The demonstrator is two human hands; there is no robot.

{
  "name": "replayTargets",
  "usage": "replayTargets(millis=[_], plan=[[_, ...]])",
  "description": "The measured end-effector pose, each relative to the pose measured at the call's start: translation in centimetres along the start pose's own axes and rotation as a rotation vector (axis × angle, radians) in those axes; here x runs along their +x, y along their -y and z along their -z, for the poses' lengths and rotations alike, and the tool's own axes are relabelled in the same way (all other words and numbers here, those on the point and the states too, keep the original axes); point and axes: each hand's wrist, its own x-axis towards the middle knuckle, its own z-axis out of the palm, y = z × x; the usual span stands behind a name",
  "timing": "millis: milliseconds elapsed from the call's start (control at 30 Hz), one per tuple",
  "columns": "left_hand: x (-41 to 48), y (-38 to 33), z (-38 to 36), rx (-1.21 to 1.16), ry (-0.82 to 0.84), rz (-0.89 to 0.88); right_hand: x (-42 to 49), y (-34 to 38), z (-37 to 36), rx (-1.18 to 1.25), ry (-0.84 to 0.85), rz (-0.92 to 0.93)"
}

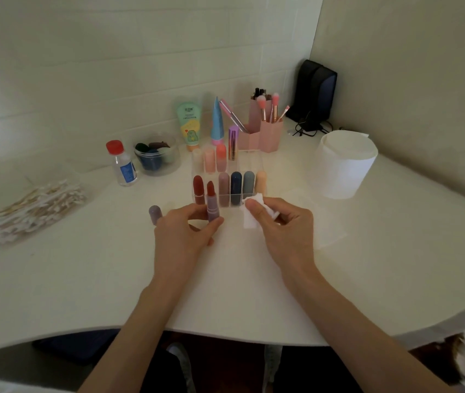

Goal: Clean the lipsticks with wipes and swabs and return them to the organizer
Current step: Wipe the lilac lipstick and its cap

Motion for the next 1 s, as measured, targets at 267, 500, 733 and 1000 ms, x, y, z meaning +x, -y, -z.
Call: replayTargets(millis=[267,500,733,1000], plan=[[0.7,0.1,-1.0,0.098,0.017,-0.009,0.1,0.0,-0.1,0.021,0.001,-0.012],[0.9,0.0,-1.1,0.239,-0.041,-0.038,-0.1,0.2,-0.2,0.056,0.01,-0.009],[1.3,0.7,-2.0,0.348,-0.041,0.002,-0.2,0.6,-0.3,0.021,0.026,0.006],[1.4,0.5,-2.0,0.411,0.033,0.06,-0.4,0.9,-0.4,0.002,0.037,0.022]])
